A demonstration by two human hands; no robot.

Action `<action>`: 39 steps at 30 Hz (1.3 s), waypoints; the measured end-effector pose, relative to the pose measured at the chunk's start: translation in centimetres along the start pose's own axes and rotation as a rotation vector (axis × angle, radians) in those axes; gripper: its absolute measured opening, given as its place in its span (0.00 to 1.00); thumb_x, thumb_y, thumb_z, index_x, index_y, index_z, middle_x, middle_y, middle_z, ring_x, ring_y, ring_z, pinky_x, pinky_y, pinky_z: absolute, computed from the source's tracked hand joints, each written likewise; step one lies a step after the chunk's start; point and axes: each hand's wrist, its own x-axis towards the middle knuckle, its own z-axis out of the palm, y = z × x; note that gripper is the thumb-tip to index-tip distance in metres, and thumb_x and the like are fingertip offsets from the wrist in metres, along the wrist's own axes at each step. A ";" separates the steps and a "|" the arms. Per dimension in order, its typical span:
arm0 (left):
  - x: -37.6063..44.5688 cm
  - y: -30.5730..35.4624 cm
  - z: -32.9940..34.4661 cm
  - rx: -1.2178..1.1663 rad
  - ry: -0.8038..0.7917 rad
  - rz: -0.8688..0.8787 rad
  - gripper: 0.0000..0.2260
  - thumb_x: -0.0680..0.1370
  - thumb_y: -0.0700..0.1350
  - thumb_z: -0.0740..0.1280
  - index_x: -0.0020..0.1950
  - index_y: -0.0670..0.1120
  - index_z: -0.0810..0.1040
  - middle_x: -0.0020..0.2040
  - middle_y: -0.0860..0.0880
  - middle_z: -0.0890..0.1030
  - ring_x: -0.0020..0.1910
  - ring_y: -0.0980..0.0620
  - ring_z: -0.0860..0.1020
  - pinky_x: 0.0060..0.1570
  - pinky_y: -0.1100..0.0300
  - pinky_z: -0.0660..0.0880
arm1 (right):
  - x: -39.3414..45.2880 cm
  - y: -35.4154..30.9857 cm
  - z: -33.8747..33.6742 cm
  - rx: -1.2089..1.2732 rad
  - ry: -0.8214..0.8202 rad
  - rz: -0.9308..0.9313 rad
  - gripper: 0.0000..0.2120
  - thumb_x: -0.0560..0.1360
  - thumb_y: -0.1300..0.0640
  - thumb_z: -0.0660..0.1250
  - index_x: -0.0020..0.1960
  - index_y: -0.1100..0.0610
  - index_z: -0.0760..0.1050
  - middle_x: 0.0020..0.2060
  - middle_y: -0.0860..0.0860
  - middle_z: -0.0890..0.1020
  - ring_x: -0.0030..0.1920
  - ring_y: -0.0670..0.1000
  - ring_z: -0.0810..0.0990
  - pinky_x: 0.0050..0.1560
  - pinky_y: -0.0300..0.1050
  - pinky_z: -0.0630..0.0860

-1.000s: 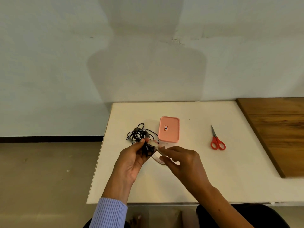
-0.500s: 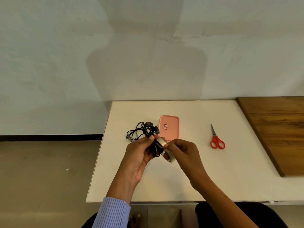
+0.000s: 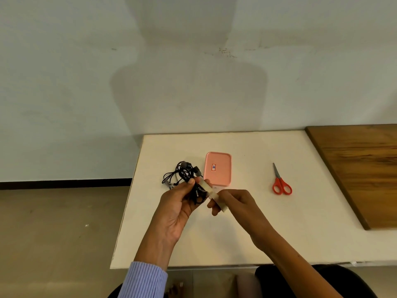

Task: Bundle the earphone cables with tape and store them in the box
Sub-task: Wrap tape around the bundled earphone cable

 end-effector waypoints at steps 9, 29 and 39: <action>0.4 0.8 -0.5 -0.202 0.059 -0.096 0.08 0.79 0.36 0.61 0.46 0.34 0.77 0.50 0.34 0.80 0.47 0.43 0.80 0.38 0.56 0.82 | 0.3 -0.2 -0.5 -0.002 -0.088 -0.185 0.17 0.77 0.68 0.56 0.41 0.57 0.82 0.37 0.49 0.84 0.41 0.48 0.79 0.44 0.33 0.75; -0.1 0.7 -1.4 0.021 -0.116 -0.052 0.07 0.76 0.42 0.63 0.47 0.42 0.80 0.51 0.38 0.83 0.52 0.43 0.82 0.53 0.46 0.78 | 0.5 0.0 -0.2 -0.017 -0.055 -0.131 0.13 0.75 0.66 0.61 0.44 0.56 0.84 0.37 0.46 0.84 0.42 0.41 0.79 0.47 0.37 0.73; -0.7 -0.1 -0.4 0.178 -0.011 0.062 0.08 0.77 0.40 0.63 0.46 0.41 0.82 0.47 0.40 0.84 0.43 0.46 0.83 0.35 0.59 0.80 | 0.1 -0.4 -0.1 0.022 -0.025 -0.051 0.16 0.77 0.62 0.59 0.39 0.53 0.84 0.34 0.47 0.85 0.38 0.41 0.80 0.39 0.25 0.74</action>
